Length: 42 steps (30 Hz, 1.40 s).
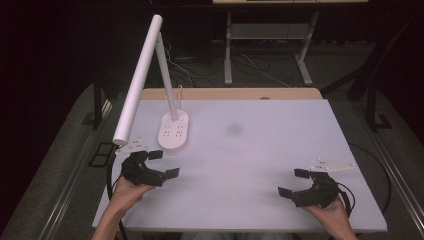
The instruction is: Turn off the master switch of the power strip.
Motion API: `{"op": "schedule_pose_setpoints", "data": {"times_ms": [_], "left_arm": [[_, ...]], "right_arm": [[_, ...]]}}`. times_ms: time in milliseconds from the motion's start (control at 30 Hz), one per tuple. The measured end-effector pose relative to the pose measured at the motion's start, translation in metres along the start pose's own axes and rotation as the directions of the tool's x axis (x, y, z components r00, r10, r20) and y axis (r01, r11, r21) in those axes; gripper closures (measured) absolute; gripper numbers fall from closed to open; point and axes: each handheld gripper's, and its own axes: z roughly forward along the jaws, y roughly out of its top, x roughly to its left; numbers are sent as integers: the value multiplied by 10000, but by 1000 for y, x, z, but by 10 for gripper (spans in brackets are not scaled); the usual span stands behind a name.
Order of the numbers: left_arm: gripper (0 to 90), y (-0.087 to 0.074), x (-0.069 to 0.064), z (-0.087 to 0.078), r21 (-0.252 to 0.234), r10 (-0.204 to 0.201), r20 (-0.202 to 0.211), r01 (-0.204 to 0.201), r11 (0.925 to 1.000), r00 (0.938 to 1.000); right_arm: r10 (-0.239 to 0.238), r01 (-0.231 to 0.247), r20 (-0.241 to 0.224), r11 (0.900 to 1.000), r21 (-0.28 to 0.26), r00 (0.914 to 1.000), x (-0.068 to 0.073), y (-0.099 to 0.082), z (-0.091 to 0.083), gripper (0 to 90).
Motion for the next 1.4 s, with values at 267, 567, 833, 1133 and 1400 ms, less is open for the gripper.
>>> {"op": "schedule_pose_setpoints", "data": {"times_ms": [267, 567, 833, 1133, 1400], "left_arm": [[0, 8, 8, -1, 159, 26, -93, -24, 9999, 10000], [0, 18, 16, -1, 300, 131, -135, -127, 9995, 9998], [0, 27, 26, -3, 382, 42, -352, -29, 9993, 9994], [3, 36, 40, -8, 326, -128, -549, 146, 9994, 9984], [4, 44, 51, -7, 475, -233, -750, 269, 9985, 9969]], "right_arm": [[-75, 75, -28, 10000, 43, 10000, 1, 0, 1, 0], [-39, 39, -40, 10000, 75, 10000, 0, 0, 1, 0], [-100, 100, -14, 9999, 66, 9999, -1, -1, 1, 0], [-138, 138, 50, 9999, 23, 9999, -2, -2, 0, 0], [-138, 138, 39, 9999, 51, 9999, -2, -2, 0, 0]]}}
